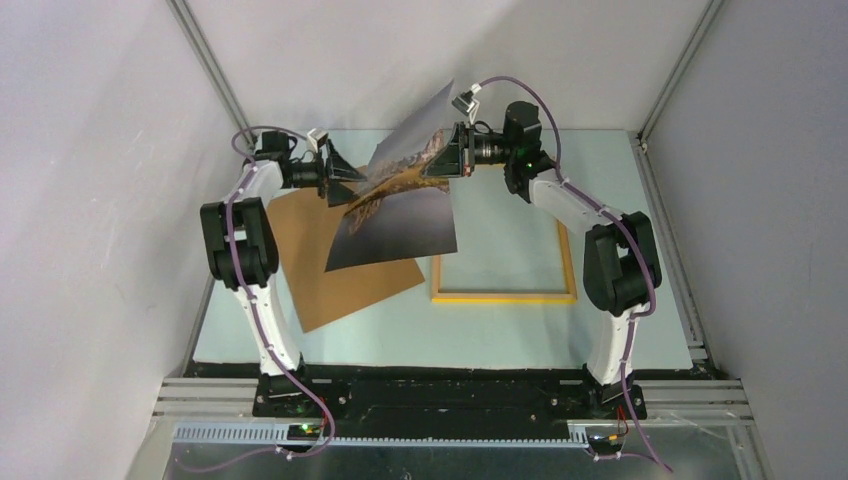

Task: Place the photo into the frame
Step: Turn over the photo at the center of the board.

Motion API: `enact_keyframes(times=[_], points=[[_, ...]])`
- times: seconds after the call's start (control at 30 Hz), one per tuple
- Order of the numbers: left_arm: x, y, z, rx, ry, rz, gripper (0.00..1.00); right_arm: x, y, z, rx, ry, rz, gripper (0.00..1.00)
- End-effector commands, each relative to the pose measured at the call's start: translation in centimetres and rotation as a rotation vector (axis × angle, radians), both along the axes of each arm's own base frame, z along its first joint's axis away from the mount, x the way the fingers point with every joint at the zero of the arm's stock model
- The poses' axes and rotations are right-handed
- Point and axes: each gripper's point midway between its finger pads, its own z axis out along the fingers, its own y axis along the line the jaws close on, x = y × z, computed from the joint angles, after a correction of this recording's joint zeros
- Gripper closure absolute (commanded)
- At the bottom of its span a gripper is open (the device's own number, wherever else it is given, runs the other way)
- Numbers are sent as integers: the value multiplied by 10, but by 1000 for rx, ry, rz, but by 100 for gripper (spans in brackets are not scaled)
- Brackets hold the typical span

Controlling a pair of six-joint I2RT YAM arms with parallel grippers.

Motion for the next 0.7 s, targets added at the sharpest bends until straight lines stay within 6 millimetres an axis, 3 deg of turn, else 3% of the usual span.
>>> enact_keyframes(times=[0.0, 0.3, 0.5, 0.67], points=[[0, -9, 30, -101, -41, -60, 2, -10, -2, 6, 28, -99, 34, 100], [-3, -13, 41, -146, -35, -85, 2, -11, 0, -40, -41, -59, 37, 100], [-3, -13, 48, -143, -40, -82, 2, -6, -11, -78, -105, -22, 6, 100], [-4, -13, 53, -143, -46, -81, 2, 7, -25, -98, -137, -11, -45, 100]])
